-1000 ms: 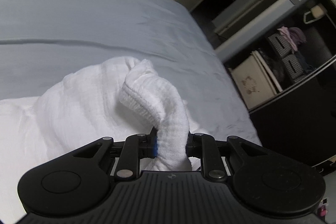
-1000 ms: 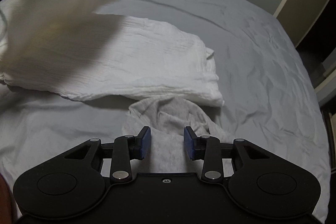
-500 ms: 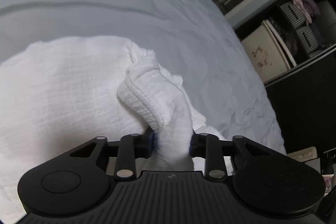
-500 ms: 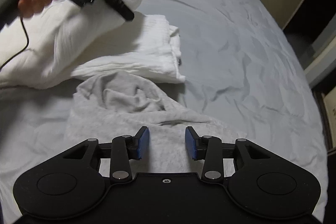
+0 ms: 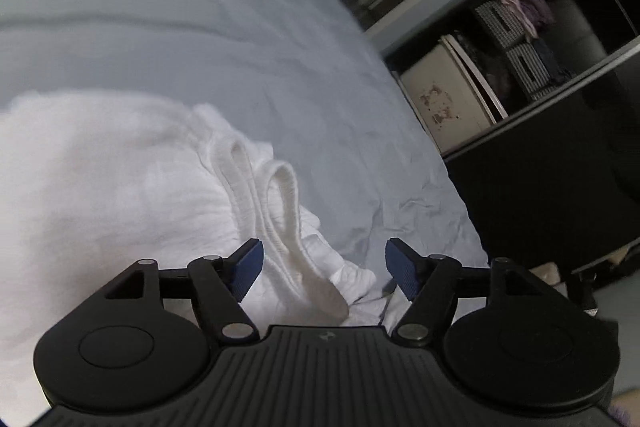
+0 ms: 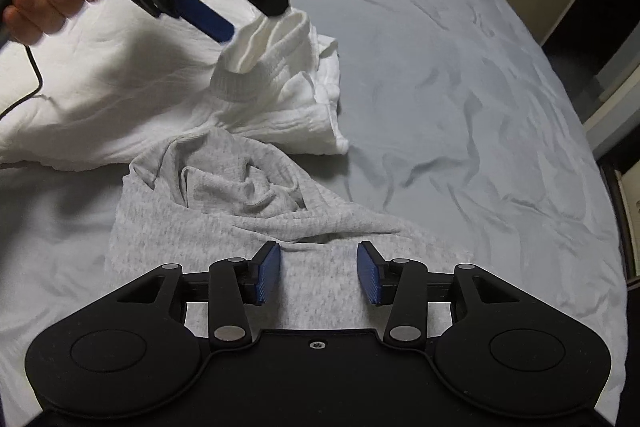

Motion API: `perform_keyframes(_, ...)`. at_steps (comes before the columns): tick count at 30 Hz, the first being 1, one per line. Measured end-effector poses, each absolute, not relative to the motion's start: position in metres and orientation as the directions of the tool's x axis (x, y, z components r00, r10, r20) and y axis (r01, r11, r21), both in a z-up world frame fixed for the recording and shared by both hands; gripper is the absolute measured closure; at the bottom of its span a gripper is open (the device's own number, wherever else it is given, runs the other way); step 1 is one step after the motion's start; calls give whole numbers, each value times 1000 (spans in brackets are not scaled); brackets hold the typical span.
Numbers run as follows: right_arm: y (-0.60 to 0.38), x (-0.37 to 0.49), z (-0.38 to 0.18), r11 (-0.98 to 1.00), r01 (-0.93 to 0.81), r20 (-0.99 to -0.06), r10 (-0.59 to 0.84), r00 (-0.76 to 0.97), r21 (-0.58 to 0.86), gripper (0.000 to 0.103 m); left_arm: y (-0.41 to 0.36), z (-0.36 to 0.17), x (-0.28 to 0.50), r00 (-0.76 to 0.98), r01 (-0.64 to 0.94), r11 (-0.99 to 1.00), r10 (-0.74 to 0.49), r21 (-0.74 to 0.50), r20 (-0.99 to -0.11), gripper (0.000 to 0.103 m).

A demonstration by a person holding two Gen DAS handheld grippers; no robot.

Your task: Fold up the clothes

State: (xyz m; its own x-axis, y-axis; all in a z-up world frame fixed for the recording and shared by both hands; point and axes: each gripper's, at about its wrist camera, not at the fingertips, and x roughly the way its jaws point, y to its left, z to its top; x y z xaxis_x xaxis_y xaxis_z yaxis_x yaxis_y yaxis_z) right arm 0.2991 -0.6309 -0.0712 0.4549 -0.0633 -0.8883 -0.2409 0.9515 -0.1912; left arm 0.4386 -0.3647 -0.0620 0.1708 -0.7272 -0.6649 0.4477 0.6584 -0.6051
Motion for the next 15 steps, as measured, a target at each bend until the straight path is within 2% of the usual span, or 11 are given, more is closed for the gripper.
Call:
perform_keyframes(5,-622,299,-58,951,-239,-874,-58,483,-195,58,-299,-28,425,313,493,747,-631,-446,-710,37)
perform_keyframes(9,-609,303,-46,949,-243,-856,-49,515,-201,58,-239,-15,411,385,466,812,-543,-351,-746,38)
perform_keyframes(15,-594,315,-29,958,-231,-840,-19,542,-171,53,-149,11,388,521,376,915,-342,-149,-782,38)
